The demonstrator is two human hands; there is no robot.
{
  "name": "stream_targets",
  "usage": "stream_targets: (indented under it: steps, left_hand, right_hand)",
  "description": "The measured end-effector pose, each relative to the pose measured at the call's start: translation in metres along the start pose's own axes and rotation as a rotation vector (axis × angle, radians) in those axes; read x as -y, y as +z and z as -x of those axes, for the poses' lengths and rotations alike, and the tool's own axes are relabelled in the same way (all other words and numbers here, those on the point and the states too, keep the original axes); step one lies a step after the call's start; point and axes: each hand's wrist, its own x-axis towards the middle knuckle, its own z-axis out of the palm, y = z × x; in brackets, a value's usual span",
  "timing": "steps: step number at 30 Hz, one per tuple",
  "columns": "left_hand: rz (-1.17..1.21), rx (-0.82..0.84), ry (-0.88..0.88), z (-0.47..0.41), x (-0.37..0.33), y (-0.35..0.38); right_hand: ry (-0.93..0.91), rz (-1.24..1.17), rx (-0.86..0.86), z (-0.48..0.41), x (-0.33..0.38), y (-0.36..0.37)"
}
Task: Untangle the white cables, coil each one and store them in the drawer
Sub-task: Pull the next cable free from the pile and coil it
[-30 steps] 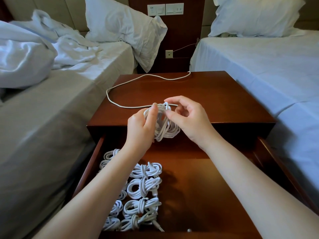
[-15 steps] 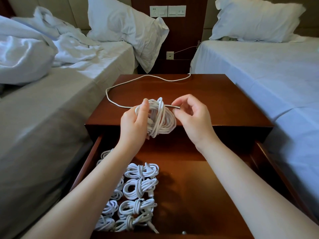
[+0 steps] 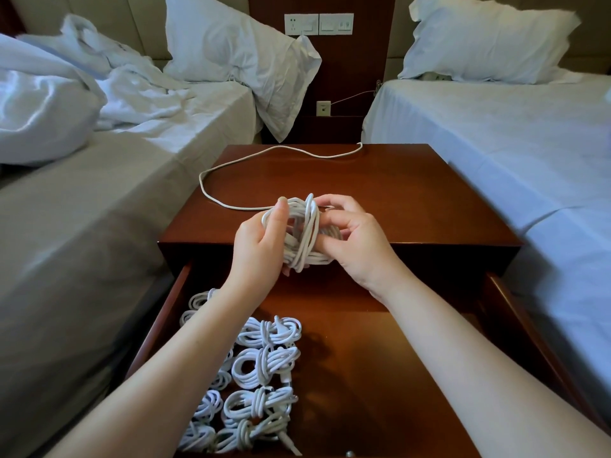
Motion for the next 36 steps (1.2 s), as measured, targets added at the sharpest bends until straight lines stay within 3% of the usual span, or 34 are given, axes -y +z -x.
stream_targets:
  steps: [4,9,14,24,30,36]
  left_hand:
    - [-0.121,-0.037,0.084,-0.004,-0.001,-0.002]
    - [-0.177,-0.086,0.129,-0.007,0.001,-0.013]
    - [-0.163,-0.213,0.082,-0.013,0.006,-0.014]
    - [0.022,-0.184,-0.045,-0.013,0.007,-0.012]
    - [0.094,-0.108,-0.122,-0.011,0.006,-0.011]
    - [0.097,-0.093,-0.176,-0.009,0.013,-0.008]
  right_hand:
    - [-0.106,0.160,-0.036,0.001,0.004,0.005]
    - [-0.330,0.540,-0.142,-0.001,0.000,-0.001]
    - [-0.346,0.440,-0.121,0.002,0.007,0.004]
    - [-0.484,0.501,-0.171,0.005,0.003,0.009]
    - [-0.282,0.320,-0.197,0.006,0.003,0.006]
    - [-0.085,0.239,0.141,0.010,-0.001,0.007]
